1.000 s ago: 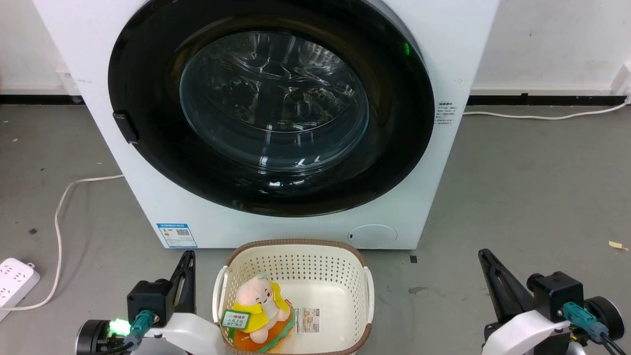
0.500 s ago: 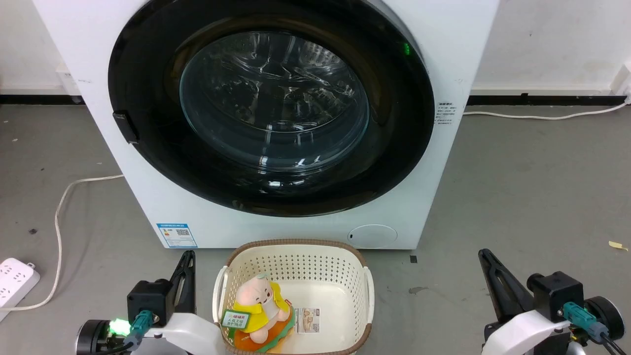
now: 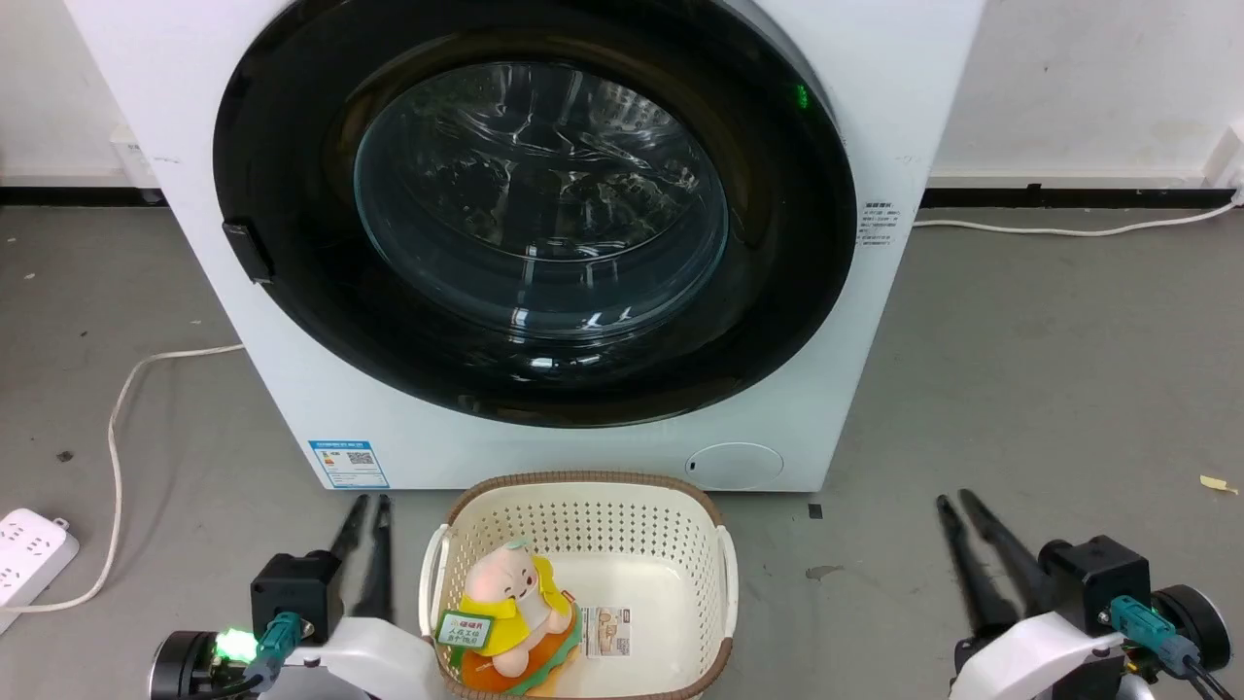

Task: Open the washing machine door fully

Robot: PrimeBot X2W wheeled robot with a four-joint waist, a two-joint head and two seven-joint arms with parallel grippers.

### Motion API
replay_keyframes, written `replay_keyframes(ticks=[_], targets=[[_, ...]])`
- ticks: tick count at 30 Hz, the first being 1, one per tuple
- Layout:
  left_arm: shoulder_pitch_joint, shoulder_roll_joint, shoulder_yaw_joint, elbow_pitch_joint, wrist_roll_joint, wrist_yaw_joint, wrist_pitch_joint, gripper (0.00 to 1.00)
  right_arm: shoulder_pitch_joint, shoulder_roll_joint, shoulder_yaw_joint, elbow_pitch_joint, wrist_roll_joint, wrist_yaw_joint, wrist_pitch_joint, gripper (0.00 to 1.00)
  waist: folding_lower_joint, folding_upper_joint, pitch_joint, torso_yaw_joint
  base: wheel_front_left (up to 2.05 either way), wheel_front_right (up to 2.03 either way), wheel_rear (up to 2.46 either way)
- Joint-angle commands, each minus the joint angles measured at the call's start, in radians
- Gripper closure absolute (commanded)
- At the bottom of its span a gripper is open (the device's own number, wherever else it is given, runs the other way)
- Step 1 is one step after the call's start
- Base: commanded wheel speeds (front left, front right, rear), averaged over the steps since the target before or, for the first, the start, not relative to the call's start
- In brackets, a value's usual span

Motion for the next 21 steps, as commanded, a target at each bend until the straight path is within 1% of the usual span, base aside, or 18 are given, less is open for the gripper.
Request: replay_keyframes(ticks=[1, 21], targets=[[0.000, 0.000, 0.000, 0.000, 0.000, 0.000, 0.000, 0.00, 0.000, 0.000, -0.001, 0.000, 0.000, 0.000, 0.000, 0.00, 0.0000, 0.0000, 0.000, 0.000, 0.00, 0.00, 0.00], [-0.002, 0.000, -0.019, -0.001, -0.008, 0.003, -0.037, 0.00, -0.002, 0.001, -0.013, 0.002, 0.041, 0.000, -0.037, 0.00, 0.0000, 0.0000, 0.002, -0.002, 0.00, 0.00, 0.00]])
